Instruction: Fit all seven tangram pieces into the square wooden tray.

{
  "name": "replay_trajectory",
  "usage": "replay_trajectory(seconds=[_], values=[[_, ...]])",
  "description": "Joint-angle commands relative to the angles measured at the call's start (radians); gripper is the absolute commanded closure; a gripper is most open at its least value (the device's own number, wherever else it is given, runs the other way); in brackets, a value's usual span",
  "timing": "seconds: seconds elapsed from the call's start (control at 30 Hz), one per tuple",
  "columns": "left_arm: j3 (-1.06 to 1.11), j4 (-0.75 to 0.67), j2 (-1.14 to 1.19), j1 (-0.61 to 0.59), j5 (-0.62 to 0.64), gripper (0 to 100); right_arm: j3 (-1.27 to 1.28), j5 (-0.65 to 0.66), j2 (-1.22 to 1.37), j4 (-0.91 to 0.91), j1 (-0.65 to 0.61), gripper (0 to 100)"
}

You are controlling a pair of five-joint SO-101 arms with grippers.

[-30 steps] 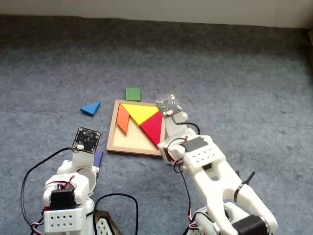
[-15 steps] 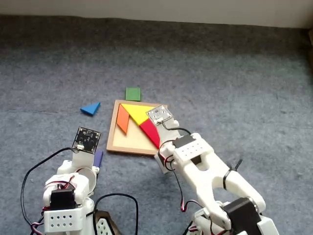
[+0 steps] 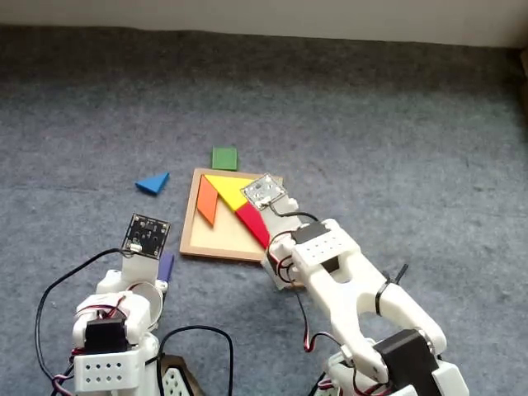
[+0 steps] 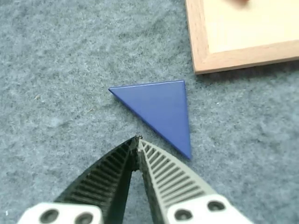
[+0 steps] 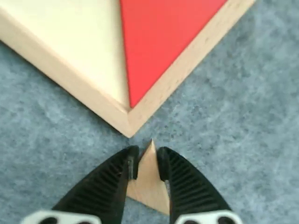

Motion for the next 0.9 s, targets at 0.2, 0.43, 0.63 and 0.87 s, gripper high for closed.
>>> replay_trajectory(seconds=[0.2, 0.43, 0.63, 0.87], values=[[0.019, 0.005, -0.025, -0.004, 0.003, 99, 0.077, 0.014, -0.355, 0.041, 0.024, 96.4], [0.019, 0.005, -0.025, -0.004, 0.003, 99, 0.091, 0.012, -0.424, 0.225, -0.030, 76.2], [0.019, 0.005, -0.025, -0.004, 0.003, 99, 0.108, 0.012, -0.320, 0.162, -0.044, 75.1], [0.019, 0.005, -0.025, -0.004, 0.003, 99, 0.105, 0.018, -0.142, 0.140, -0.045, 75.2]])
